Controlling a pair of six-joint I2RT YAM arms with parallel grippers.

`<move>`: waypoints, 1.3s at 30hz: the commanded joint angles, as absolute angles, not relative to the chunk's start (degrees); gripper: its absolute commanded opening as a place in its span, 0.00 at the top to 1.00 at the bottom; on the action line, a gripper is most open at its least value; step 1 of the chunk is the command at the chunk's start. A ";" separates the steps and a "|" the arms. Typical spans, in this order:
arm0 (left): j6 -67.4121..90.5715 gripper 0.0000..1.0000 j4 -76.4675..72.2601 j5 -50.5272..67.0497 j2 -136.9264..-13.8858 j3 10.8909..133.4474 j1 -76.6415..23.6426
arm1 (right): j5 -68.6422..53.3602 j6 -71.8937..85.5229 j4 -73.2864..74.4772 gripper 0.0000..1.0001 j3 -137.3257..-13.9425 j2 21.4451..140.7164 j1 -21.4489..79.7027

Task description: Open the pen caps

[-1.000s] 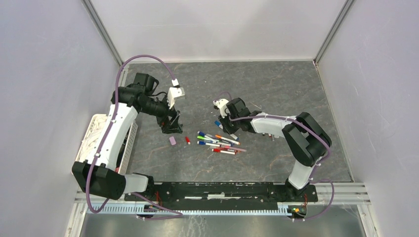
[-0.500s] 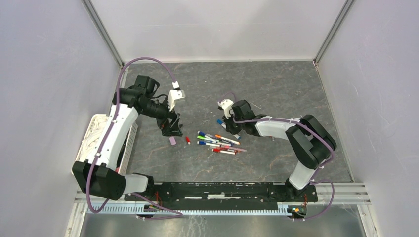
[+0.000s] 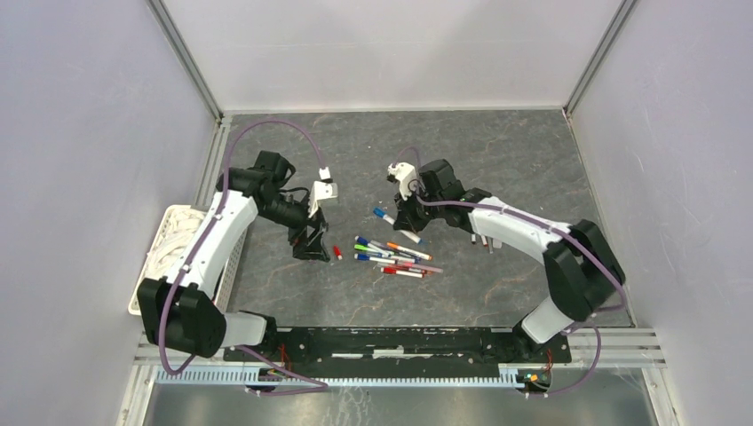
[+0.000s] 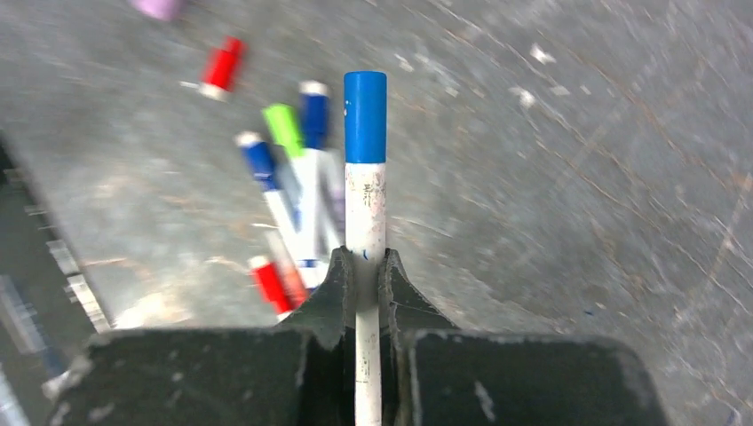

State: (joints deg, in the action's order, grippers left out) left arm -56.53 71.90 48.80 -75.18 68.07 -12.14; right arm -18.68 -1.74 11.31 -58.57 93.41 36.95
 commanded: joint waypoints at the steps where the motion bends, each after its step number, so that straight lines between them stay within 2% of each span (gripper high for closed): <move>1: -65.05 0.05 71.10 51.64 -77.02 67.90 -14.70 | -35.08 3.17 11.65 1.00 -59.29 86.54 37.36; 8: -63.34 0.08 64.17 46.22 -77.30 66.40 -21.63 | -48.68 8.49 8.82 1.00 -56.61 84.62 40.25; 15: -63.29 0.15 63.18 44.51 -77.27 67.13 -25.30 | -53.62 10.87 8.11 1.00 -58.19 88.15 41.97; 21: -62.89 0.33 61.92 43.95 -76.66 65.22 -26.93 | -55.52 12.48 7.58 1.00 -60.49 91.14 42.73; 25: -62.60 0.43 61.35 44.18 -76.44 64.24 -27.77 | -56.07 13.21 7.36 1.00 -61.47 92.50 42.76; 31: -62.65 0.52 61.09 43.42 -77.12 63.16 -28.56 | -56.86 14.48 6.41 1.00 -62.64 93.42 42.80; 35: -62.36 0.65 60.69 43.41 -76.99 63.08 -28.73 | -56.88 15.57 5.99 1.00 -63.26 94.26 42.83; 36: -62.18 0.70 60.57 43.44 -77.04 63.10 -28.86 | -56.80 16.05 5.55 0.95 -63.15 94.46 42.85; 39: -61.56 0.95 59.99 43.43 -76.88 63.43 -28.92 | -56.43 18.79 2.40 0.71 -61.74 94.66 42.89</move>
State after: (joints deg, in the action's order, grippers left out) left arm -61.45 62.28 42.57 -77.71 63.29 -28.38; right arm -56.05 14.92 8.45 -60.90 93.97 42.72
